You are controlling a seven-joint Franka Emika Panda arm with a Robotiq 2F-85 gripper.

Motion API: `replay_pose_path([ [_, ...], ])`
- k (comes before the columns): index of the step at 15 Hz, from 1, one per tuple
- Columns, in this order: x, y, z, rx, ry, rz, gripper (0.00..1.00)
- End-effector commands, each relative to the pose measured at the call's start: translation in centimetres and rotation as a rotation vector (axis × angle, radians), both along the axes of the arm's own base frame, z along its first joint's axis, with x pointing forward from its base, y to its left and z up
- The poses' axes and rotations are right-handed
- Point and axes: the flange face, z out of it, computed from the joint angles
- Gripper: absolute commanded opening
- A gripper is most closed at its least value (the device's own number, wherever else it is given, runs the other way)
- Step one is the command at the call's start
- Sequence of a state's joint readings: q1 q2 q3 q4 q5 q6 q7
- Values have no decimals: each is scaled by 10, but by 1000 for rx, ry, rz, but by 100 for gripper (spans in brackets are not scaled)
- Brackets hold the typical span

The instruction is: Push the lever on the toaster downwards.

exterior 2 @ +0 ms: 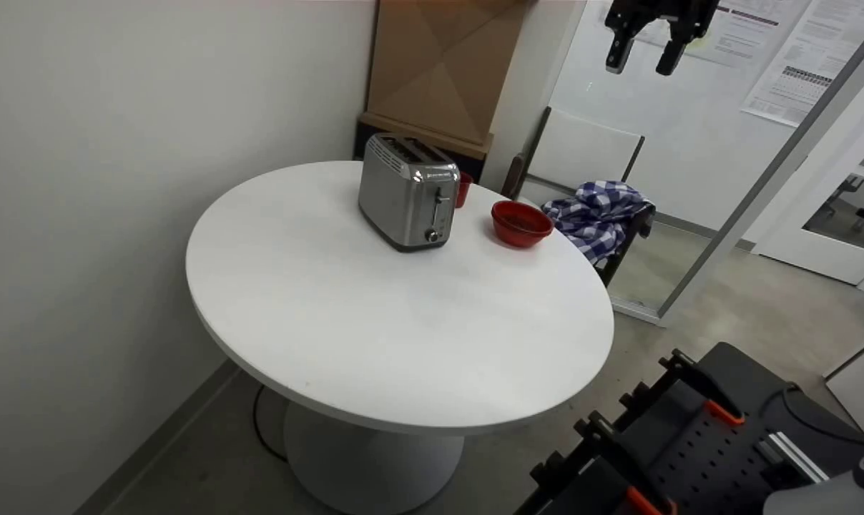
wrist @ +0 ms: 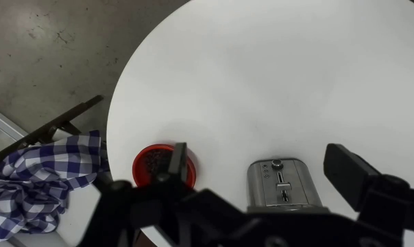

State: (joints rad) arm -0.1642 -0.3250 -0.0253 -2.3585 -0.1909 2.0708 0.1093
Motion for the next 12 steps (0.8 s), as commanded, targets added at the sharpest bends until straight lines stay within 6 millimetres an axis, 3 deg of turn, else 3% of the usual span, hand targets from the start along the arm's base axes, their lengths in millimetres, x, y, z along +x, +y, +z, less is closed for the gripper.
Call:
replay_pose_path([
  [1,22,-1,-12,-6,-1,20,100],
  [7,102,10,-49,-57,-90,85,100],
  [12,164,31,-89,-75,-140,134,100],
])
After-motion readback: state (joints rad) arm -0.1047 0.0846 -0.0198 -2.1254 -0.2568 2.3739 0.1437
